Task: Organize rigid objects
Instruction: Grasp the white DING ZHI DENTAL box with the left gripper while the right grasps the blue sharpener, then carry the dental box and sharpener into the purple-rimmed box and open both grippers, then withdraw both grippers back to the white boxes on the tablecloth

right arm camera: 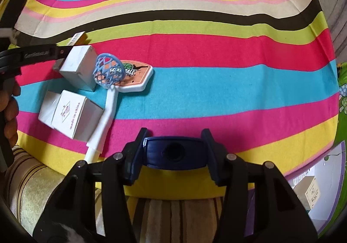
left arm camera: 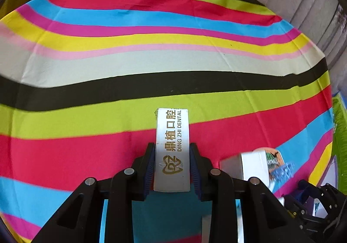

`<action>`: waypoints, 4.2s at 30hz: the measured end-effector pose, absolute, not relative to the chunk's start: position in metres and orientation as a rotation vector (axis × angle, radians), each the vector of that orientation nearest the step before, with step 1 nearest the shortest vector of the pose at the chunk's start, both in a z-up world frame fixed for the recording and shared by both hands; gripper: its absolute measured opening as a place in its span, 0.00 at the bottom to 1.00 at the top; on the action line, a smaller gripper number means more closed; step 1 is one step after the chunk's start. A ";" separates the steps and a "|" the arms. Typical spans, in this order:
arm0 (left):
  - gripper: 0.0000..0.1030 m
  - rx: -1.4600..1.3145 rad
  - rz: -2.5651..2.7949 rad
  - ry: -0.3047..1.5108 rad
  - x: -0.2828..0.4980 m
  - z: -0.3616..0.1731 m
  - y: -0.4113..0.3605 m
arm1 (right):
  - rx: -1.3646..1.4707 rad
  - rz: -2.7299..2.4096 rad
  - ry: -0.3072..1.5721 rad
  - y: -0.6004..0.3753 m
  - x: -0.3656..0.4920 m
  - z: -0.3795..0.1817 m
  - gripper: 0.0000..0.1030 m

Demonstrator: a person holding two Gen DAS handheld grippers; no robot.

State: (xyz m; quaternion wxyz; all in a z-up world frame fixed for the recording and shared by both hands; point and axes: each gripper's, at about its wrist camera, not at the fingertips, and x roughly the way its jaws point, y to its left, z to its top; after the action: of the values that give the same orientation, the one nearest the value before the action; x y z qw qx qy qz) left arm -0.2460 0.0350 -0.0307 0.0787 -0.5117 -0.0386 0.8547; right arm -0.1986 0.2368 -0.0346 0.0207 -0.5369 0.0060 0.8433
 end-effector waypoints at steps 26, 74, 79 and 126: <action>0.31 -1.354 2.532 -0.297 -0.093 0.018 0.029 | -1.568 2.680 -0.021 0.220 -0.123 -0.005 0.52; 0.31 -1.302 1.905 0.154 0.007 0.009 0.285 | -1.357 2.437 0.283 0.368 0.006 0.026 0.52; 0.32 -1.304 1.856 0.199 0.011 0.002 0.304 | -1.361 2.402 0.290 0.378 0.011 0.020 0.52; 0.55 -1.457 2.350 -0.144 -0.076 0.009 0.120 | -1.443 2.507 0.235 0.314 -0.022 0.023 0.82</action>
State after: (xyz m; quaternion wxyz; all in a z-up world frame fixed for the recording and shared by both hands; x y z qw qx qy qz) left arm -0.0755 0.1200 0.0093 0.1853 -0.5172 -0.0512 0.8340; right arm -0.0217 0.3136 0.0233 0.1194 -0.4935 0.0803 0.8578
